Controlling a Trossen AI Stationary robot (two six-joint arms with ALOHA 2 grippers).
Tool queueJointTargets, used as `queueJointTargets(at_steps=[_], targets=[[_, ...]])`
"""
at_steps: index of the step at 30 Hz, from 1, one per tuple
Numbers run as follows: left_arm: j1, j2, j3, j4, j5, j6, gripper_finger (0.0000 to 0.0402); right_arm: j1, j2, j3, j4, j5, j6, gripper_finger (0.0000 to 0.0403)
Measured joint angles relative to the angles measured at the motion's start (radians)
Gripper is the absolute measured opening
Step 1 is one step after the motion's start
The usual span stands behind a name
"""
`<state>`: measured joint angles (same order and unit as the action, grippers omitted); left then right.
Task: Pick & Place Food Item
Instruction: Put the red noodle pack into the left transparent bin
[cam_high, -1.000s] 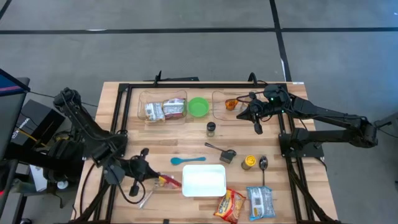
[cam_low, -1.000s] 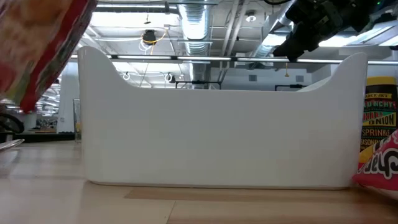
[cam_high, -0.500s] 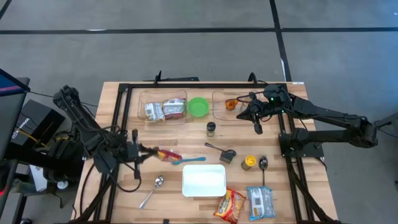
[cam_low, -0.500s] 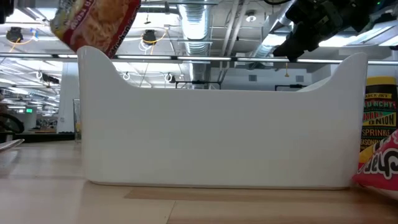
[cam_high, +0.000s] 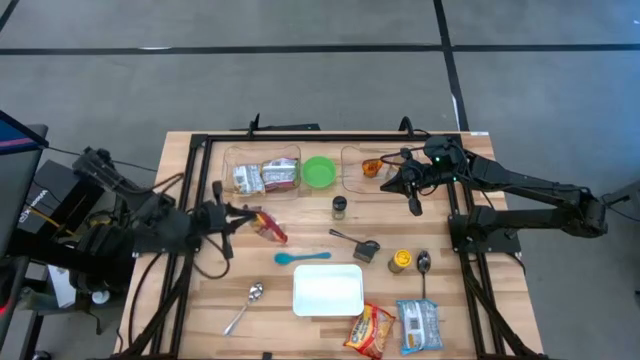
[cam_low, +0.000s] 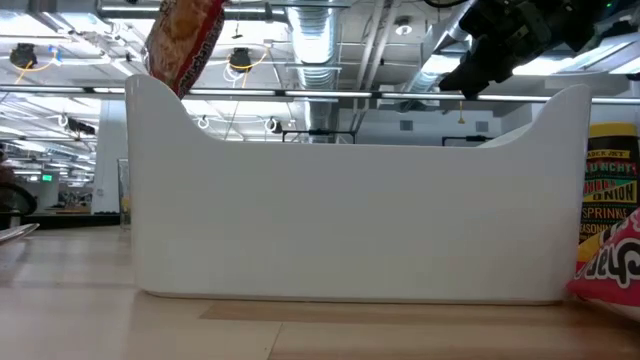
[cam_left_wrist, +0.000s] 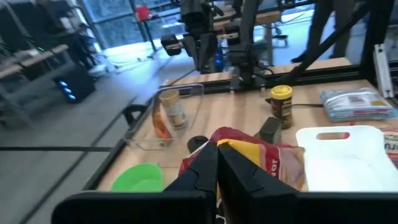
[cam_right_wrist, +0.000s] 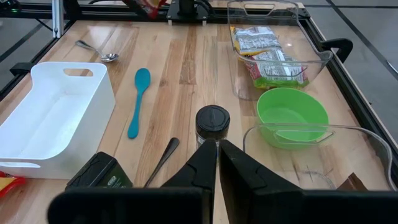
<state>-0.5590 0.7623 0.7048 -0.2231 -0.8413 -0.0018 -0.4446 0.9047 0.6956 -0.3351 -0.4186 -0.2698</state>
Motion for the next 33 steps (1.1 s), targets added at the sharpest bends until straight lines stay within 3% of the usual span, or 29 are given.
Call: queueJointTargets(at_steps=[7,25,33], targets=[[0.261,-0.014,0.0,-0.001,0.219,0.04,0.0,0.0,0.0,0.0,0.0,0.0,0.0,0.0013],[0.922,-0.014,0.0,0.102,0.241,0.312,0.0,0.0,0.0,0.0,0.0,0.0,0.0,0.0013],[1.16,0.023,0.0,0.155,0.458,0.311,0.0,0.0,0.0,0.0,0.0,0.0,0.0,0.0013]])
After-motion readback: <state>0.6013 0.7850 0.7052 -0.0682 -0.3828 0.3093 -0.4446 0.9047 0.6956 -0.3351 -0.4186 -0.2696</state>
